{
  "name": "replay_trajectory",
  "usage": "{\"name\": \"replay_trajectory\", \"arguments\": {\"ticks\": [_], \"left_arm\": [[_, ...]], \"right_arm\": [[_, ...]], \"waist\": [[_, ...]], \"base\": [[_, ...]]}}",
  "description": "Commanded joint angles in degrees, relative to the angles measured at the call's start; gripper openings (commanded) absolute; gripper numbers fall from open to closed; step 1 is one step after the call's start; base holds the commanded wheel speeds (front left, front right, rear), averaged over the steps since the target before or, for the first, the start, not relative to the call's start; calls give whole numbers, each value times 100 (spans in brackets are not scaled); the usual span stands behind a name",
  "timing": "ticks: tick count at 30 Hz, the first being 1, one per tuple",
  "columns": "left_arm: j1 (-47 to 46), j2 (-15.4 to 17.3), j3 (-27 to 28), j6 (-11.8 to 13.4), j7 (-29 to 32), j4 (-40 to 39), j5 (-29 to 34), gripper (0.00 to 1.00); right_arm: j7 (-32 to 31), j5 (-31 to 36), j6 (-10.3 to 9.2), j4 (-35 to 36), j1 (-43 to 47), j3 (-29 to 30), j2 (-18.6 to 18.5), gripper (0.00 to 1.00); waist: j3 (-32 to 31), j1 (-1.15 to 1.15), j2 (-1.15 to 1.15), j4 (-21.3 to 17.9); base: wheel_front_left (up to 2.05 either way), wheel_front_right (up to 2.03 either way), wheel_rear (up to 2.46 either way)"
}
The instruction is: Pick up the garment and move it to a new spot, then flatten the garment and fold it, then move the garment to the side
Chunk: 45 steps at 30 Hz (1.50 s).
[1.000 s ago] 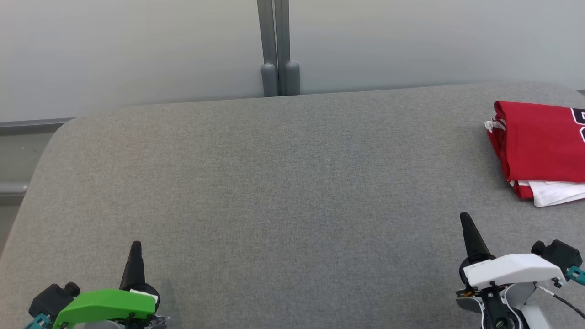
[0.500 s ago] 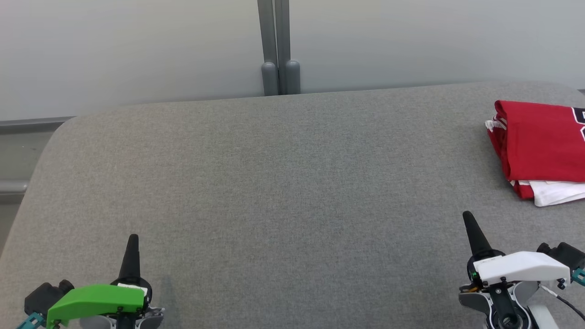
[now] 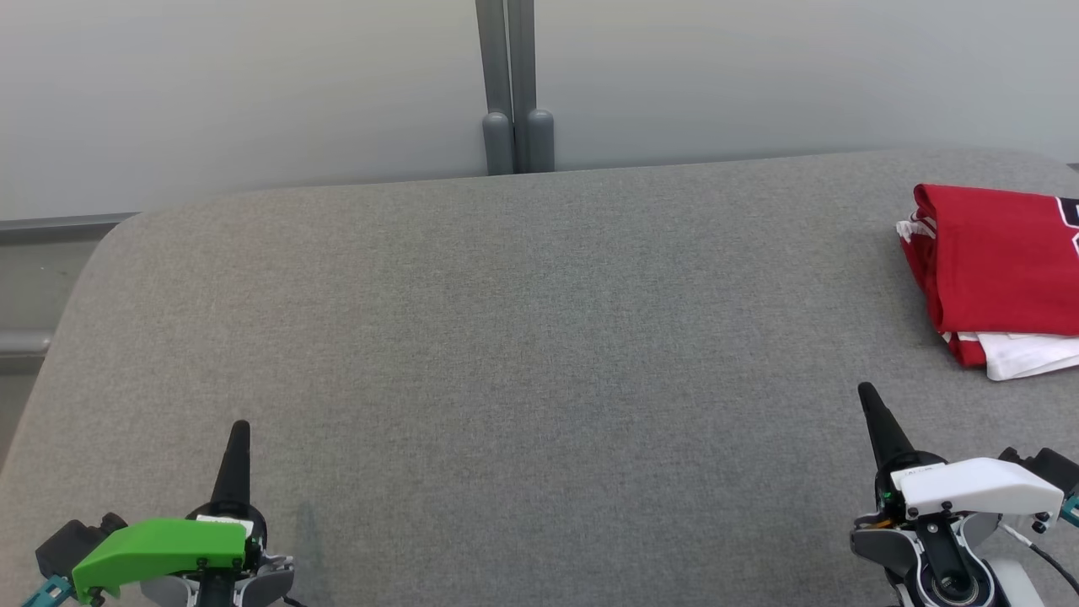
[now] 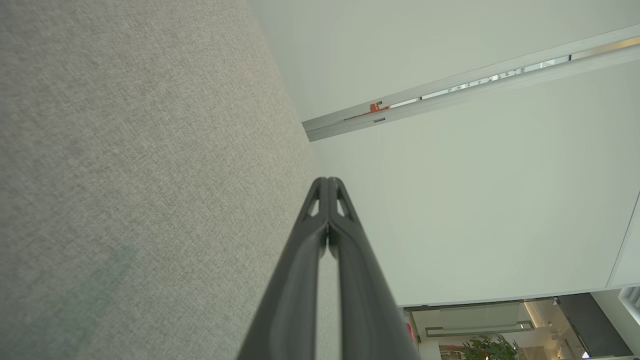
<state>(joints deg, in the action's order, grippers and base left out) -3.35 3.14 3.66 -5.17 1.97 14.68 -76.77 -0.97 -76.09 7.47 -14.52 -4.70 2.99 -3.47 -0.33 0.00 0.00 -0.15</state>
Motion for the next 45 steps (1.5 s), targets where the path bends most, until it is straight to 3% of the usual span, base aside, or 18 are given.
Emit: {"name": "replay_trajectory", "arguments": {"ticks": [1,35,45], "left_arm": [[-152,6,46,-51,49,-53,-141,0],[-321,-25,284,-236,437,-69,-1451,0],[-325,-26,306,-252,479,-69,-1569,0]], "right_arm": [[-50,-136,4,60,-102,33,-27,0],[-460,-1563,4,69,-169,262,-10,0],[-511,-1706,4,69,-165,291,-3,0]], "waist": [[2,0,0,1],[45,0,0,13],[51,0,0,15]], "base": [[0,0,0],[0,0,0],[0,0,0]]}}
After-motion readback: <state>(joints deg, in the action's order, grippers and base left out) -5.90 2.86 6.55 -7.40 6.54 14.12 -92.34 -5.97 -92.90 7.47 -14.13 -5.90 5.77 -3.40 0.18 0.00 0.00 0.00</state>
